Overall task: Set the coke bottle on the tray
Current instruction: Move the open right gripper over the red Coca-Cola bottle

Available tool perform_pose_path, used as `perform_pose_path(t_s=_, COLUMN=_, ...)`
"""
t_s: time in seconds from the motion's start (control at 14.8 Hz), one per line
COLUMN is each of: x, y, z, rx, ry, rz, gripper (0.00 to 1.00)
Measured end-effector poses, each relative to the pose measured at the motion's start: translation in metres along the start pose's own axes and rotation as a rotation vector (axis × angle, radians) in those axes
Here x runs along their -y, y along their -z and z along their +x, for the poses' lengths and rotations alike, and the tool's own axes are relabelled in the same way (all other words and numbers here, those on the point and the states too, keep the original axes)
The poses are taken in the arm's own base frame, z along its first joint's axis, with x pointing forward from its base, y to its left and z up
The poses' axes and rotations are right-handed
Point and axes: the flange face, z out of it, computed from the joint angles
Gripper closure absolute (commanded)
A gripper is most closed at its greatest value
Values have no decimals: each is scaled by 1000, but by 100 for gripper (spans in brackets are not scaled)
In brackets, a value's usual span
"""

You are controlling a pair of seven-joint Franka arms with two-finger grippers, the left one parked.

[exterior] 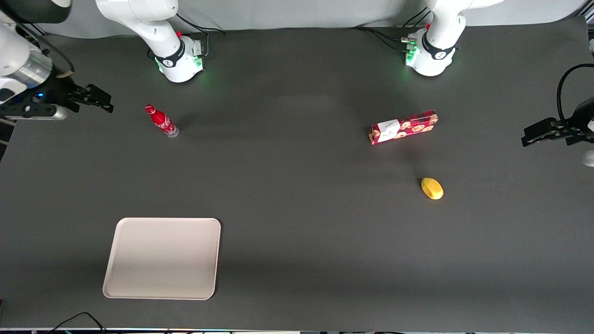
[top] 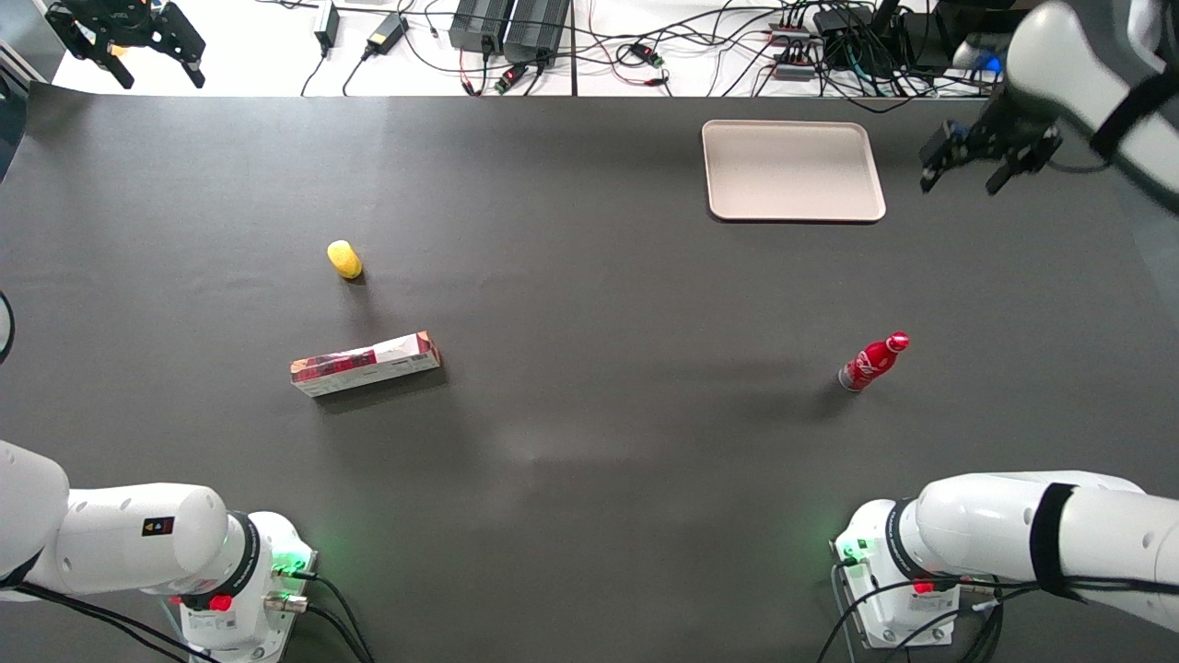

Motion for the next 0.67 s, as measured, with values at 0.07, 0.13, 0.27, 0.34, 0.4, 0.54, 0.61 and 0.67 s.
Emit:
perform_pose_path(t_s=0.07, x=-1, y=-17, z=-13, rx=-5, ry=0, rz=1, gripper=0)
perform_pose_path(t_s=0.13, x=-1, y=-33, z=-24, rx=-12, ry=0, rz=1, gripper=0)
perform_pose_path(t_s=0.27, x=-2, y=-65, z=-44, rx=-37, ry=-1, rz=3, gripper=0)
perform_pose_path(t_s=0.34, x=-3, y=-80, z=-52, rx=-48, ry=-1, rz=4, gripper=0)
perform_pose_path(t_s=0.4, x=-3, y=-94, z=-58, rx=-56, ry=-3, rz=5, gripper=0)
perform_pose_path(t_s=0.54, x=-4, y=-118, z=-67, rx=-63, ry=-8, rz=6, gripper=0)
perform_pose_path(t_s=0.61, x=-5, y=-128, z=-71, rx=-63, ry=-14, rz=8, gripper=0)
perform_pose_path(t_s=0.67, x=-7, y=-139, z=-74, rx=-63, ry=-23, rz=13, gripper=0)
